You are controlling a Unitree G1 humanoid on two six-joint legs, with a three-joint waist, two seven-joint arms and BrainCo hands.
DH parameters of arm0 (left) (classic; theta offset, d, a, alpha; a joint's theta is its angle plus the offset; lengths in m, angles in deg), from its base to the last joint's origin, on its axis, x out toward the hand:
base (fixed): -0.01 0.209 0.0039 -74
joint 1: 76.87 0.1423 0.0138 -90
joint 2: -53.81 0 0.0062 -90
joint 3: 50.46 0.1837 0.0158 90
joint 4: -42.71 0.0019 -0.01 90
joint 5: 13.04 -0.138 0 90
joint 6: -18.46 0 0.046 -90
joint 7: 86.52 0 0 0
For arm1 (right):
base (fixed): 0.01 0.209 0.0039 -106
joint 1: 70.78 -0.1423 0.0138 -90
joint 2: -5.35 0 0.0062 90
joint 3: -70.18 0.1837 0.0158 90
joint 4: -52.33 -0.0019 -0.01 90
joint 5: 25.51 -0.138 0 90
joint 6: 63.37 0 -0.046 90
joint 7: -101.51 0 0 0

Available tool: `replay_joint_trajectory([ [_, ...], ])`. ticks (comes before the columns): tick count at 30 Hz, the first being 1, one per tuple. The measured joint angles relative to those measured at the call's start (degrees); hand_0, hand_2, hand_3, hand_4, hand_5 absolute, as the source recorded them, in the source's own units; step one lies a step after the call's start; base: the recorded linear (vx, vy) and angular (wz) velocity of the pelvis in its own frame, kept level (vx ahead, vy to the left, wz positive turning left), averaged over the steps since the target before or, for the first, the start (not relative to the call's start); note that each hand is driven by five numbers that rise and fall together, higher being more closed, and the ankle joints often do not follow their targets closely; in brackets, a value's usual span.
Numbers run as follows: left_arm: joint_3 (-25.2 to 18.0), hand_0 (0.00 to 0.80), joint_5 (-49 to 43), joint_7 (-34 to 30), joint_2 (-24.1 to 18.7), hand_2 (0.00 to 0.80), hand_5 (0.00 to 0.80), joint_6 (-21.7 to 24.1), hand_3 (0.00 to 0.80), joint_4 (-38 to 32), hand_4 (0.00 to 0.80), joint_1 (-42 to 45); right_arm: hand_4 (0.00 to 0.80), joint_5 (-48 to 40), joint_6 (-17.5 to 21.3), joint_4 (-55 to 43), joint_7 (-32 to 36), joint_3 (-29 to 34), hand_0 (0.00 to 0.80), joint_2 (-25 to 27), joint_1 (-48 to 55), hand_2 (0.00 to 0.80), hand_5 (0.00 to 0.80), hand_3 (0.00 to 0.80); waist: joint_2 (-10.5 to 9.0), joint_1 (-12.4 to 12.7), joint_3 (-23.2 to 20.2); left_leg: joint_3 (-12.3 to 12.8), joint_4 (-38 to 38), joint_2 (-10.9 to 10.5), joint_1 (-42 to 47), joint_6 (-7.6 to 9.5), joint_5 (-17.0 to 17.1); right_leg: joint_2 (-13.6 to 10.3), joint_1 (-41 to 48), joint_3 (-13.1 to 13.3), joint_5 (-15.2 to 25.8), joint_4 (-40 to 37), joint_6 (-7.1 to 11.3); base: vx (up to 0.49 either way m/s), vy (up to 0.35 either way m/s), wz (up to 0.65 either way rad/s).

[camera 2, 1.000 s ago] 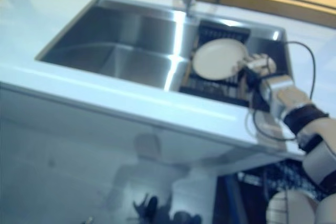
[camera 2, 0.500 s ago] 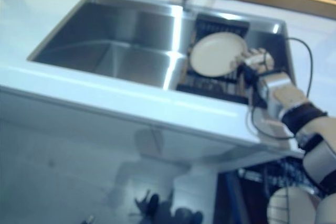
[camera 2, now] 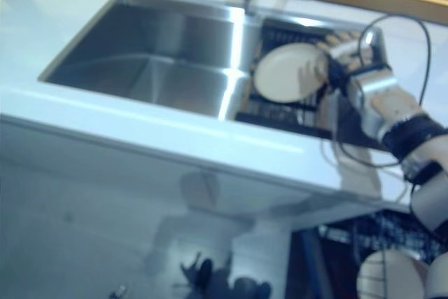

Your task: Take plates into dishwasher

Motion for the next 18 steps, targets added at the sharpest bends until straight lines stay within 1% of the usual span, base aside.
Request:
replay_joint_trajectory([
  [7,0.0,0.0,0.0,0.6,-0.1,0.0,0.0,-0.5,0.0,-0.4,0.0,-0.3,0.0,0.0,0.1,-1.3,0.5,-0.3,0.0,0.1,-1.1,0.0,0.0,0.0,-0.74,-0.1,-0.2,0.1,0.0,0.1,1.2,-0.03,0.0,0.0,1.2,0.1,-0.2,0.0,0.33,0.005,-0.001,0.0],
  [9,0.0,0.0,0.0,1.0,-0.3,0.0,0.0,-0.5,0.0,-0.4,0.0,-0.4,0.0,0.0,0.1,-2.2,1.0,-0.3,0.0,0.1,-1.1,0.0,0.0,0.0,-1.31,-0.1,-0.3,0.2,0.0,0.0,1.1,-0.04,0.0,0.0,1.2,0.1,-0.2,0.0,0.33,0.0,0.0,0.0],
  [18,0.0,0.0,0.0,0.9,-0.5,0.0,0.0,-0.4,0.0,-0.3,0.0,-0.3,0.0,0.0,0.3,-3.1,2.3,-0.5,0.0,-0.4,-0.9,0.0,0.0,0.0,-1.42,0.0,-0.4,0.1,0.1,0.0,0.4,0.07,0.0,-0.1,0.5,0.1,-0.1,0.0,0.1,0.0,0.0,0.0],
])
